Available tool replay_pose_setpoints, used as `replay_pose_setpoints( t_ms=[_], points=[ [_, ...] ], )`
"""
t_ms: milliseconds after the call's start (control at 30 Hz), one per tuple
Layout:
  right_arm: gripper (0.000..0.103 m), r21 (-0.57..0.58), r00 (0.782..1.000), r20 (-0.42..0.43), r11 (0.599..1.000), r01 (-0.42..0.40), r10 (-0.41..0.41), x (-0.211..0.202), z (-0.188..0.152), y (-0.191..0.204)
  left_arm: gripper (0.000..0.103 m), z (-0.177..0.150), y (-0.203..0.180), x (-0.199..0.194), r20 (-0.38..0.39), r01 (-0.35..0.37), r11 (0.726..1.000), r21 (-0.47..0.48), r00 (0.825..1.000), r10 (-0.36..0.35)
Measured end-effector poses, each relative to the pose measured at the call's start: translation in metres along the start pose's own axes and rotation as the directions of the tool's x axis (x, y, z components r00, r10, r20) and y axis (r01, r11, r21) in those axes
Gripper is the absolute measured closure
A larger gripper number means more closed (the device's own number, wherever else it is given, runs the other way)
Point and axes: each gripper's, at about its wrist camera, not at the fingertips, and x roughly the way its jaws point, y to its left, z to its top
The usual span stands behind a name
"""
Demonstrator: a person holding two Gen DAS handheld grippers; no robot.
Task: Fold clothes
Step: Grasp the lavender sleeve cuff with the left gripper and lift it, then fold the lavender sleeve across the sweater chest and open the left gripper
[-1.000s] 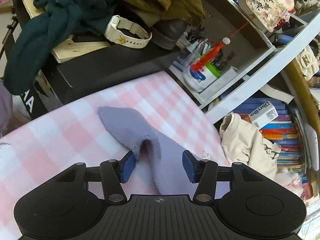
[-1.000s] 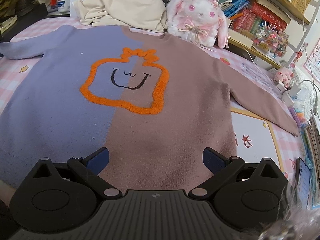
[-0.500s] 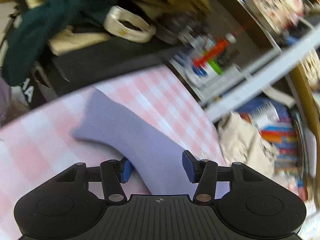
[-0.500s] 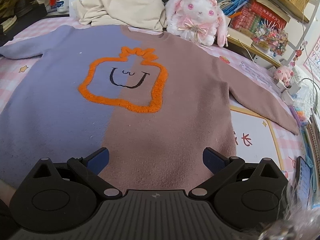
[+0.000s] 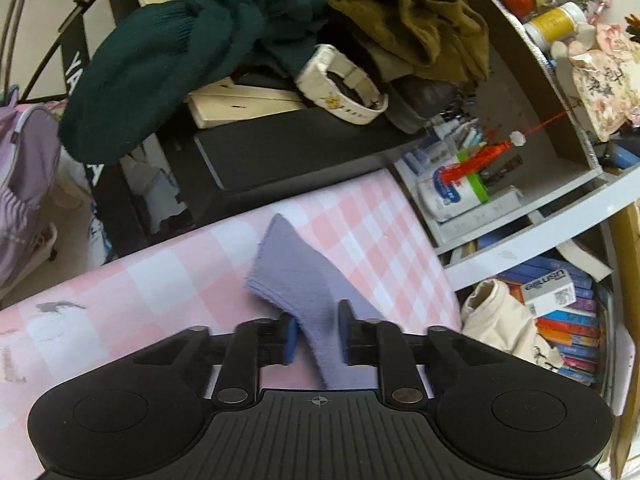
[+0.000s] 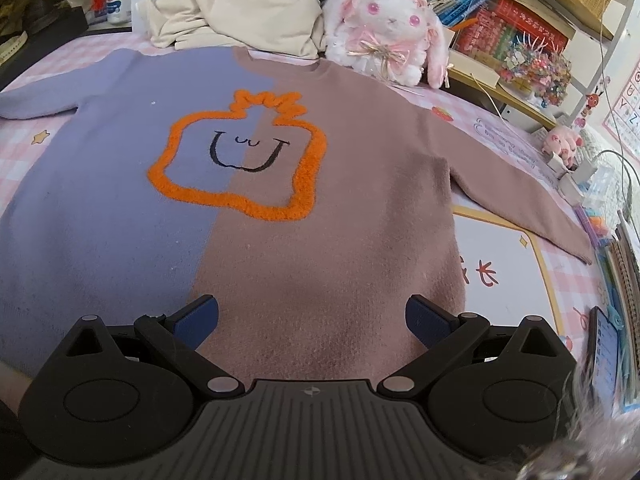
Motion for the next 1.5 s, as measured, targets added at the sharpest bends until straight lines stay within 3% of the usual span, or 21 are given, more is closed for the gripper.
replay_pose_setpoints(
  t_ms=[67, 200, 400, 733, 1033, 1500],
  points=[
    [0.002, 0.011, 1.0, 0.0, 1.0, 0.006, -0.006, -0.001, -0.002, -0.003, 0.099, 0.001, 0.001, 0.0, -0.003, -0.017, 1.0, 0.005, 1.0, 0.017],
    [0.002, 0.041, 1.0, 0.0, 0.999, 0.018, -0.018, -0.004, -0.007, -0.011, 0.1, -0.005, -0.012, -0.008, 0.038, -0.041, 0.996, 0.084, 0.999, 0.038],
    [0.002, 0.086, 1.0, -0.002, 0.996, 0.024, -0.024, -0.005, -0.014, -0.025, 0.1, -0.018, -0.056, -0.026, 0.071, 0.005, 0.966, 0.26, 0.997, -0.024],
    [0.002, 0.06, 1.0, 0.017, 0.998, -0.009, 0.008, -0.001, -0.016, -0.057, 0.1, -0.069, -0.157, -0.047, 0.054, 0.127, 0.871, 0.475, 0.983, -0.173],
    [0.002, 0.025, 0.997, 0.059, 0.998, -0.059, 0.058, 0.003, -0.017, -0.091, 0.1, -0.132, -0.239, -0.049, -0.028, 0.195, 0.769, 0.609, 0.974, -0.225],
    [0.002, -0.061, 0.976, 0.099, 0.98, -0.191, 0.196, 0.011, -0.021, -0.124, 0.1, -0.249, -0.348, -0.024, -0.184, 0.329, 0.672, 0.663, 0.942, -0.28]
  ],
)
